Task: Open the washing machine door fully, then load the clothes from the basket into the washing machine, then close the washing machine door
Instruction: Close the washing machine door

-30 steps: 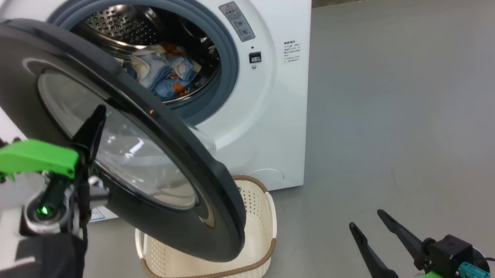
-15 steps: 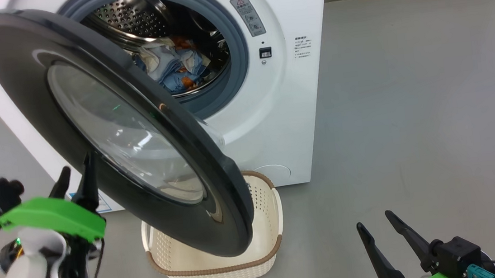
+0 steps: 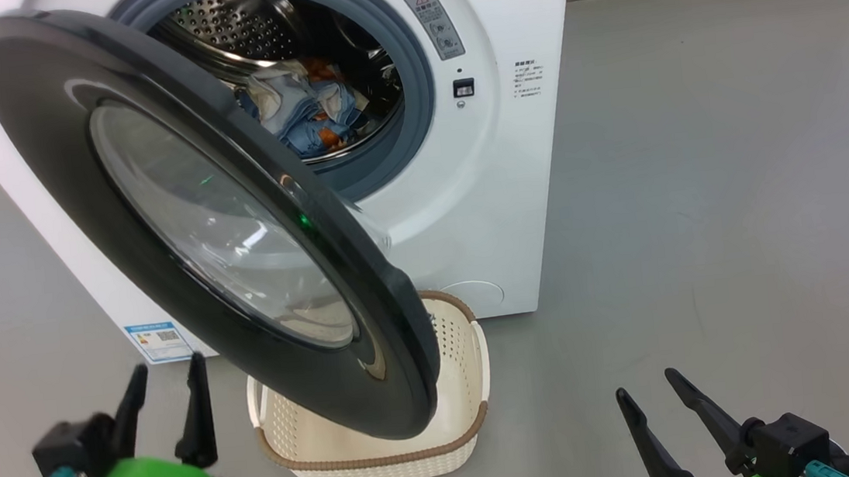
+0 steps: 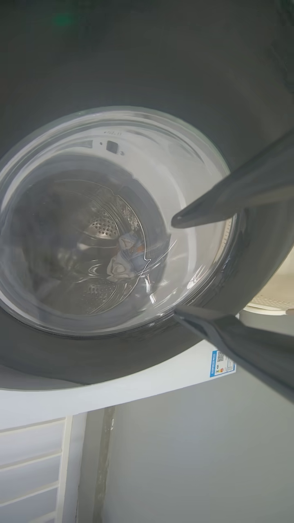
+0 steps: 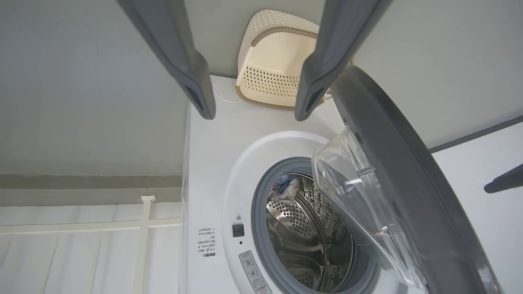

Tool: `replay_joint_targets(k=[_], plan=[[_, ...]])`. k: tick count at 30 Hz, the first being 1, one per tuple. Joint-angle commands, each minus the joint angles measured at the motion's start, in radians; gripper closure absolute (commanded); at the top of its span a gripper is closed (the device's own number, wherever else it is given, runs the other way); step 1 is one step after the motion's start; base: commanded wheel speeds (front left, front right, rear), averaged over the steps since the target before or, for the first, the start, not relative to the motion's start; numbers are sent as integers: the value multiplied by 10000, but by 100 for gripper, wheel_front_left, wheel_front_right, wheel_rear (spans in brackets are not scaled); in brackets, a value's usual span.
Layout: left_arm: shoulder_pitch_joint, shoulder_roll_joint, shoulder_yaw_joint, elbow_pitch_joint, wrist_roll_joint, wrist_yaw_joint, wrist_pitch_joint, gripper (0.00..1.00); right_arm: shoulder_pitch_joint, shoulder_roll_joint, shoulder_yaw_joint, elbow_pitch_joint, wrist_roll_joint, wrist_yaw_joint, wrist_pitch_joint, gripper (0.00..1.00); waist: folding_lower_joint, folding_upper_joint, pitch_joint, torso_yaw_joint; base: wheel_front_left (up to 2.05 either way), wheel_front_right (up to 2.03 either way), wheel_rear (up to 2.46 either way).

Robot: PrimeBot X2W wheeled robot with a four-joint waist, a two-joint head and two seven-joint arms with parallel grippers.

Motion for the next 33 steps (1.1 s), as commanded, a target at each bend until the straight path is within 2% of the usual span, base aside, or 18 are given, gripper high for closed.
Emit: replay_joint_targets(k=[1, 6, 10, 16, 20, 25, 33], plan=[[-4, 285, 398, -265, 390, -12, -124, 0, -174, -67, 167, -262, -118, 16, -49, 0, 0, 0, 0, -28, 0, 0, 0], [699, -131, 1072, -862, 1590, 154, -146, 0, -177, -74, 148, -266, -118, 16, -49, 0, 0, 0, 16, -71, 0, 0, 0], [1172, -422, 1498, -1223, 2387, 41, -148, 0, -179, -80, 132, -265, -120, 16, -49, 0, 0, 0, 19, -106, 0, 0, 0], [1980, -1323, 2462, -1532, 3263, -661, -149, 0, -228, -75, 94, -261, -124, 16, -49, 0, 0, 0, 52, -161, 0, 0, 0], [2344, -1765, 3201, -1594, 3690, -966, -150, 0, -249, -56, 81, -265, -117, 16, -49, 0, 0, 0, 71, -213, 0, 0, 0], [2748, -2030, 3602, -1604, 4148, -1381, -150, 0, -247, -35, 62, -251, -119, 16, -49, 0, 0, 0, 87, -291, 0, 0, 0], [3266, -2203, 3811, -1628, 4362, -1568, -150, 0, -158, -26, -59, -157, -112, 16, -49, 0, 0, 0, -4, -361, 0, 0, 0]])
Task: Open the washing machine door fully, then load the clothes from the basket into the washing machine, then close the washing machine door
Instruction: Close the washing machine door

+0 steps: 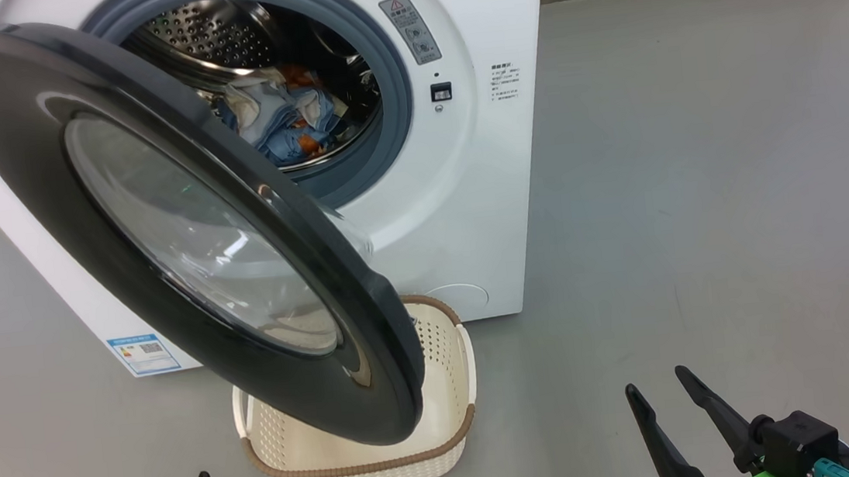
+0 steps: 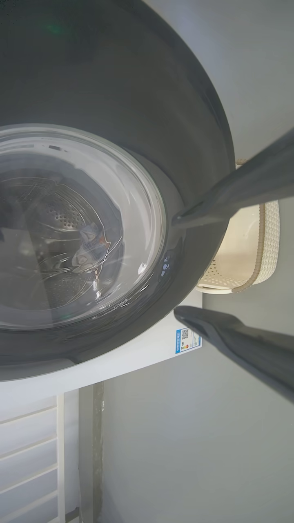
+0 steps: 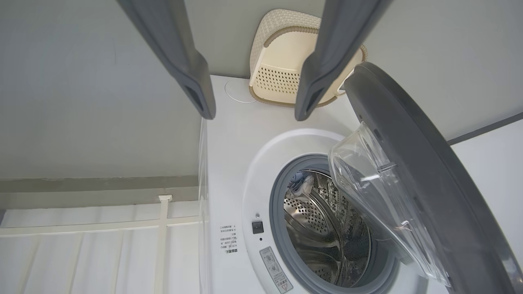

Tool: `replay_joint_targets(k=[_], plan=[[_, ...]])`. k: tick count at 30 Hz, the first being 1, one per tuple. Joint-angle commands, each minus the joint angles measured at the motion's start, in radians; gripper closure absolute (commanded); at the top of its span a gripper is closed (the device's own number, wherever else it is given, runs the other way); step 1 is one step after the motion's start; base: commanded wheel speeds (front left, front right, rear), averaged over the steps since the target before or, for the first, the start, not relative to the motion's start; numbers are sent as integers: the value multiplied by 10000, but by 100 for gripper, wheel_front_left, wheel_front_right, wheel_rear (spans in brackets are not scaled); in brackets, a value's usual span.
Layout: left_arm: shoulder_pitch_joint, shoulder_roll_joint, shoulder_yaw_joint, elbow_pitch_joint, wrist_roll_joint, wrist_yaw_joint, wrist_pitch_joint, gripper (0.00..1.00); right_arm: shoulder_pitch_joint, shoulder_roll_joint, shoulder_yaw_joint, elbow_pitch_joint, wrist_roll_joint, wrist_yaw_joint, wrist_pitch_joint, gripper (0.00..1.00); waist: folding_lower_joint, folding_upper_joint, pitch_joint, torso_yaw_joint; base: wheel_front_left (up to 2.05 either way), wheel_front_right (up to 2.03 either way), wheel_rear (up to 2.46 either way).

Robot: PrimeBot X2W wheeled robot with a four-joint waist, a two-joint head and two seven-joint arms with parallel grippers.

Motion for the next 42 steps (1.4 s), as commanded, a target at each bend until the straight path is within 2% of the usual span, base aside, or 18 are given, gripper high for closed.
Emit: replay_joint_targets(k=[1, 12, 14, 15, 17, 18, 19, 20, 27, 32, 42], plan=[[-159, 54, 341, -309, 73, -5, -64, 0, -135, -57, 163, -203, -110, 16, -49, 0, 0, -1, -18, 5, 0, 0, 0], [-51, 30, 87, -609, -147, -24, -64, 0, 24, -51, -31, -46, -132, 16, -49, 0, 0, -1, -69, 24, 0, 0, 0], [-44, 30, 85, -671, -163, -25, -64, 0, 58, -23, -128, 19, -159, 16, -49, 28, 0, -1, -77, 25, 0, 0, 0], [-39, 30, 86, -695, -174, -25, -64, 0, 71, -11, -171, 54, -174, 16, -49, 51, 0, -1, -80, 26, 0, 0, 0], [-32, 29, 88, -731, -193, -25, -64, 0, 86, 17, -254, 114, -173, 16, -49, 65, 0, -1, -88, 26, 0, 0, 0], [-24, 29, 92, -744, -197, -25, -64, 0, 91, 28, -312, 135, -190, 16, -49, 78, 0, -1, -94, 24, 0, 0, 0], [-14, 29, 104, -757, -198, -25, -64, 0, 97, 42, -377, 156, -206, 16, -49, 96, 0, -1, -100, 22, 0, 0, 0], [-2, 29, 117, -771, -198, -25, -64, 0, 101, 58, -432, 167, -211, 16, -49, 100, 0, -1, -106, 20, 0, 0, 0], [54, 29, 195, -838, -199, -26, -64, 0, 18, 116, -527, 224, -239, 16, -49, 100, 0, -1, -96, 47, 0, 0, 0], [45, 28, 270, -915, -213, -26, -64, 0, -563, 168, 13, -103, -229, 16, -49, 100, 0, -1, -2, 80, 0, 0, 0], [-76, 28, 310, -942, -263, -26, -64, 0, -3187, 323, 1715, -2310, -63, 16, -49, 100, 0, -1, 139, 178, 0, 0, 0]])
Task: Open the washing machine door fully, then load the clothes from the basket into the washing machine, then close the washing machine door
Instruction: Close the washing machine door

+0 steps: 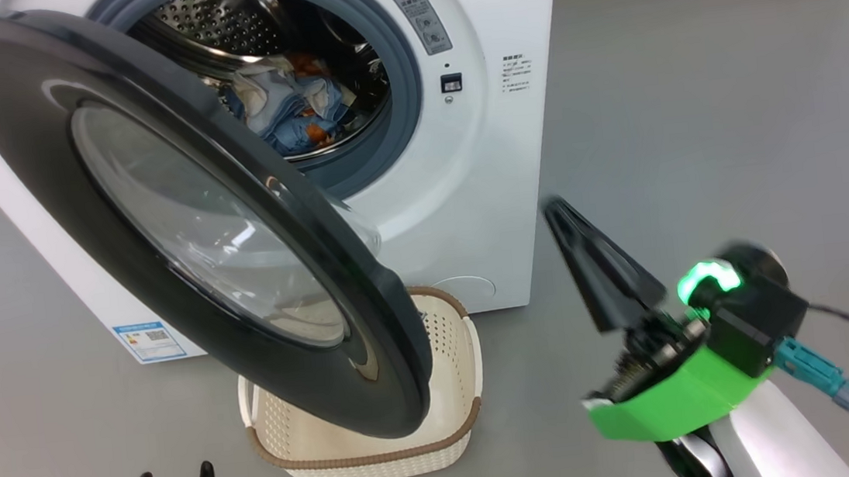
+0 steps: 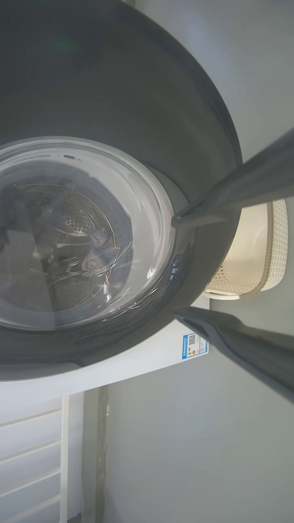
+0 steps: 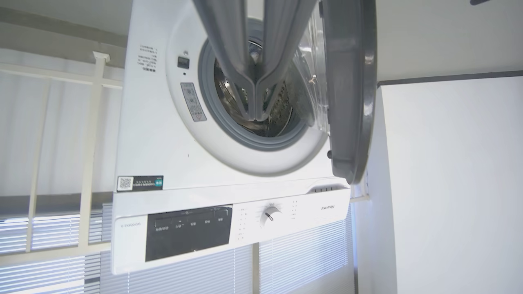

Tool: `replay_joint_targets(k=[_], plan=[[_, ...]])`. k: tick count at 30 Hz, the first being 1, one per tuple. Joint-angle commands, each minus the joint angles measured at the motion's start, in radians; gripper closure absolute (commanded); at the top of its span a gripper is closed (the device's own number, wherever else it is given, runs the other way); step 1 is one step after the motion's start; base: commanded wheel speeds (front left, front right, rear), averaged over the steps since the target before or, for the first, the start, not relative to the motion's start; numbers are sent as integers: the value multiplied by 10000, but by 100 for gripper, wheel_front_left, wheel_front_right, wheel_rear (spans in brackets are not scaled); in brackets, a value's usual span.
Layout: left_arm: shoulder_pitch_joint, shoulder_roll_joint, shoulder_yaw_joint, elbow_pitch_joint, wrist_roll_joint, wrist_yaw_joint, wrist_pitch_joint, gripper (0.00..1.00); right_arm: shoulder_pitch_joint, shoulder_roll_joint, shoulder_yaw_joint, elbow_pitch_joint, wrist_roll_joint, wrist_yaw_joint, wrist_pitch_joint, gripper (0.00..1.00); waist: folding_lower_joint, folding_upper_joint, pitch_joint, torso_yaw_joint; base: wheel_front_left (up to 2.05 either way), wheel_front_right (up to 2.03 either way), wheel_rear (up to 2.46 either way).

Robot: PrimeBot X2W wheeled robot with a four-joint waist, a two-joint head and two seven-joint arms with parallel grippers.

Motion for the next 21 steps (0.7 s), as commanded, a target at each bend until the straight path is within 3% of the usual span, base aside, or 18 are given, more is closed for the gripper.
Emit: replay_joint_targets(k=[1, 6, 13, 21], plan=[[-256, 44, 339, -308, -58, -22, -64, 0, -664, 126, 540, -626, 82, 16, -46, 100, 0, 0, -1, 47, 0, 0, 0], [-303, 43, 330, -327, -71, -23, -64, 0, -1662, 211, 1807, -1643, 158, 16, -46, 100, 0, 0, 3, 213, 0, 0, 0], [-309, 43, 301, -328, -143, -23, -64, 0, -2040, 301, 3281, -2169, 445, 16, -46, 100, 0, 0, 27, 477, 0, 0, 0], [-339, 43, 236, -413, -131, -23, -65, 0, -1659, 317, 4618, -949, 1200, 16, -46, 100, 0, 0, 157, 664, 0, 0, 0]])
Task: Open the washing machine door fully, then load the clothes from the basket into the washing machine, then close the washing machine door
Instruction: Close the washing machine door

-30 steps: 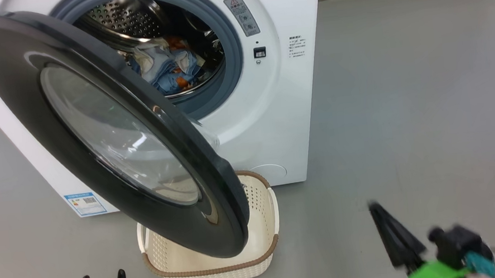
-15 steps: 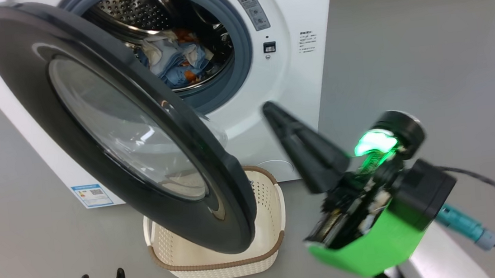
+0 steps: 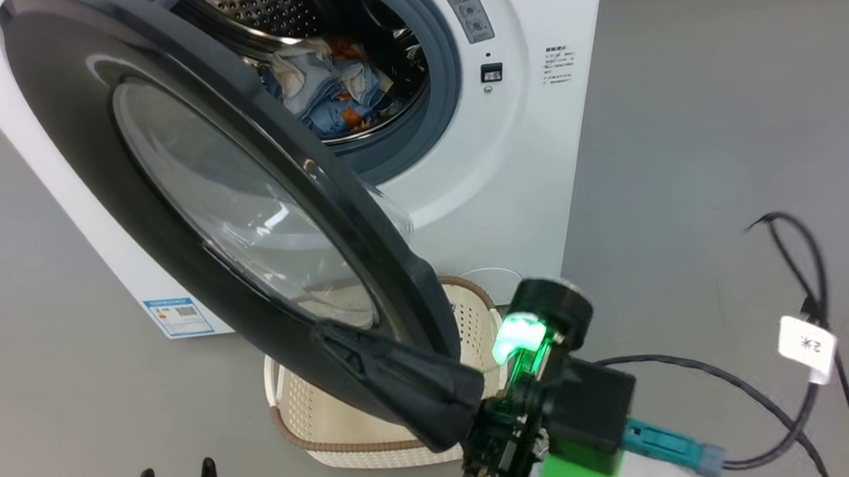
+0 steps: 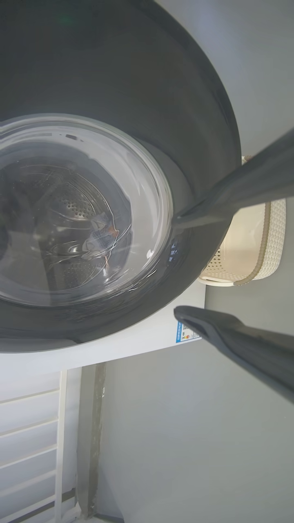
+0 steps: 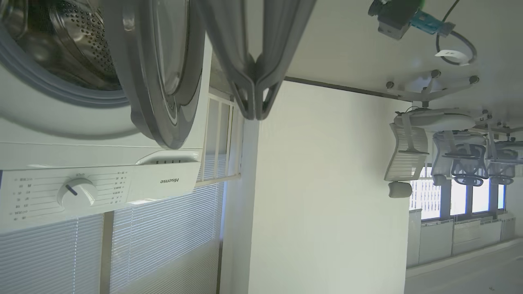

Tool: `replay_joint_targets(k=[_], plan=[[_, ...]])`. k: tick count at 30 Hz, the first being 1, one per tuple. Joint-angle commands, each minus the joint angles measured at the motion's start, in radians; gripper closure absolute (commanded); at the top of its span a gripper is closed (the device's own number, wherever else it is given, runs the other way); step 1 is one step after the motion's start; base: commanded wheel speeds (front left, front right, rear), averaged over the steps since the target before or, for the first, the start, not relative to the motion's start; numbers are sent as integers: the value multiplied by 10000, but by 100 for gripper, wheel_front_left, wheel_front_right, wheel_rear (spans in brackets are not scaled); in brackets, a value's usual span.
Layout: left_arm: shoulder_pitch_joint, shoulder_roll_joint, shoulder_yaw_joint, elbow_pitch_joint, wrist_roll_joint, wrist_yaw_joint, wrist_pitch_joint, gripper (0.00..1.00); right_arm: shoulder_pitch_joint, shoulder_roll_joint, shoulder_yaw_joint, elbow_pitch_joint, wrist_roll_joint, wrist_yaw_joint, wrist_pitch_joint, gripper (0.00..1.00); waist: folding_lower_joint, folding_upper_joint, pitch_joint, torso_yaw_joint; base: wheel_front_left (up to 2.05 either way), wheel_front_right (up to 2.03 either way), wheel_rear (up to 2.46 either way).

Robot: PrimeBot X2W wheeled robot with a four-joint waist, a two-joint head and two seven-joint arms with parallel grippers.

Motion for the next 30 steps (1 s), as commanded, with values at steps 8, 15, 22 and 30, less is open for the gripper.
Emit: replay_joint_targets(k=[8, 15, 22, 30], plan=[[-412, 47, 179, -336, -62, -23, -65, 0, 426, 214, 440, 1099, 719, 14, -46, 100, 0, -1, 154, 116, 0, 0, 0], [-548, 47, -5, -373, -71, -23, -65, 0, 412, 215, 411, 2506, 993, 14, -46, 100, 0, -1, 369, 249, 0, 0, 0], [-662, 47, -130, -448, -91, -23, -65, 0, 219, 215, 116, 2999, 1135, 14, -46, 100, 0, -1, 637, 450, 0, 0, 0], [-789, 47, -96, -503, -23, -23, -65, 0, -116, 215, -632, 3141, 1113, 14, -46, 100, 0, -1, 1068, 563, 0, 0, 0]])
